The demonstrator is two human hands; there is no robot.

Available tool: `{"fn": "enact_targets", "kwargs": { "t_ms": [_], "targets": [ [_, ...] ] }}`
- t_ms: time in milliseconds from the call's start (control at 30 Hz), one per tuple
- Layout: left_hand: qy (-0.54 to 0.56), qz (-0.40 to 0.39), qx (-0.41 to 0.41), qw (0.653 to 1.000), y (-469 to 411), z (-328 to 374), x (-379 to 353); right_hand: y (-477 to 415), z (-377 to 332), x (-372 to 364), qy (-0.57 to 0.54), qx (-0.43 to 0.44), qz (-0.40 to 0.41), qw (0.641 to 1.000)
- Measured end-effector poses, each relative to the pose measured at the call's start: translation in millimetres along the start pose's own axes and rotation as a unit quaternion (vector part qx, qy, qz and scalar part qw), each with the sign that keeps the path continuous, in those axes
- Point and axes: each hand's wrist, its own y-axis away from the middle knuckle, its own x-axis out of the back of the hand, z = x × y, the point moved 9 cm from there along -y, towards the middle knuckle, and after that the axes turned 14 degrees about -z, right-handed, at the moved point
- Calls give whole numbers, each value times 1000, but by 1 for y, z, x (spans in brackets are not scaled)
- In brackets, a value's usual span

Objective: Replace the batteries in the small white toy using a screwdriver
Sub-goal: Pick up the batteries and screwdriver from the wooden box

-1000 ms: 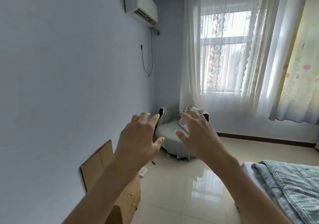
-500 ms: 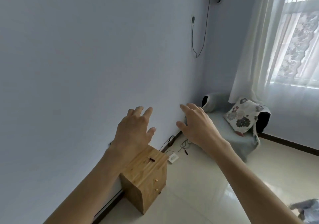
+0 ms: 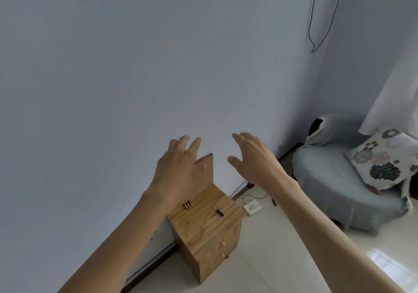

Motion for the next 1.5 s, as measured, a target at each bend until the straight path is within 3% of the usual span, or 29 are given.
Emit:
{"fn": "enact_targets", "kwargs": {
  "t_ms": [367, 700, 1033, 1267, 1367, 1500],
  "targets": [
    [44, -37, 83, 995, -133, -48, -81, -182, 47, -61, -4, 52, -78, 996],
    [88, -82, 208, 971, -230, -96, -214, -333, 115, -167, -40, 106, -173, 978],
    [150, -118, 242, 951, -236, -136, -400, -357, 196, -353, -96, 61, -266, 957],
    [186, -165, 255, 934, -242, -178, -568, -376, 227, -496, -62, 61, -323, 943],
    [241, -163, 293, 911, -237, -204, -634, -381, 242, -552, -37, 51, -339, 939],
    [249, -162, 306, 904, -235, -230, -702, -380, 259, -614, -21, 44, -361, 931]
  ]
}}
